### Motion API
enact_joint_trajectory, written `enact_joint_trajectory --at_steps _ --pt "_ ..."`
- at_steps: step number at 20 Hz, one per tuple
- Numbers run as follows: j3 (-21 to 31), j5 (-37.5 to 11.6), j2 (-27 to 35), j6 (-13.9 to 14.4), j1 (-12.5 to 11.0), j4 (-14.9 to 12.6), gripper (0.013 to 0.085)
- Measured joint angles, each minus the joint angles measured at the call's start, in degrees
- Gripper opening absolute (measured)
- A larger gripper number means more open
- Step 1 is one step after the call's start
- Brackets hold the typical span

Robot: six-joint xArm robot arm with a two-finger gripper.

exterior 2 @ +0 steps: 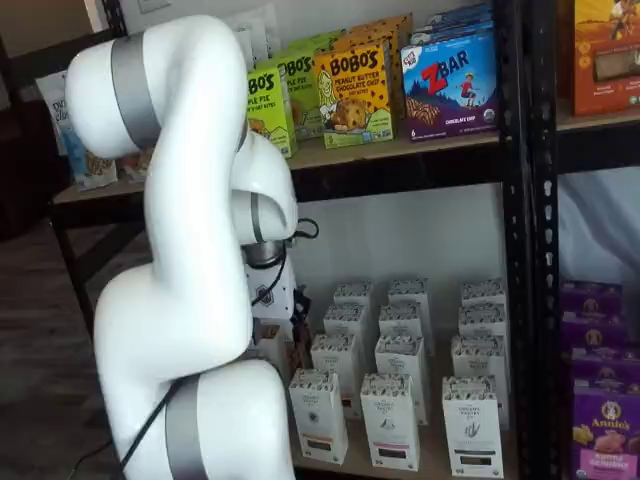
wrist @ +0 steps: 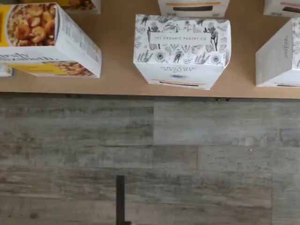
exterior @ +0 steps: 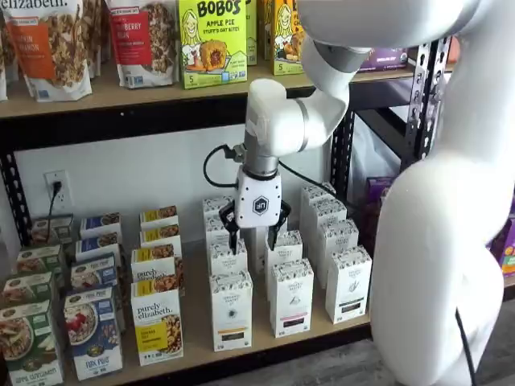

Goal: Pick up the white box with a yellow strip in the middle, on the bottom shelf, the fourth box from the left

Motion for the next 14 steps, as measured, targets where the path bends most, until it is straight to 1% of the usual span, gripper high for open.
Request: enact_joint_trajectory --at_steps 4,7,11,14 --pt "-1.03 -1.21 2.54 -2.14 -1.28 0.90 0.0850" --pt "-1.65 -1.93 4.08 -2.94 -1.97 0.94 0.0850" --pt "-2.51 -2.88 6.19 -2.35 -2.23 -0.19 0.0850" --pt "-3.40 -3.53 8.02 -2.29 -2.14 -0.21 0.0850"
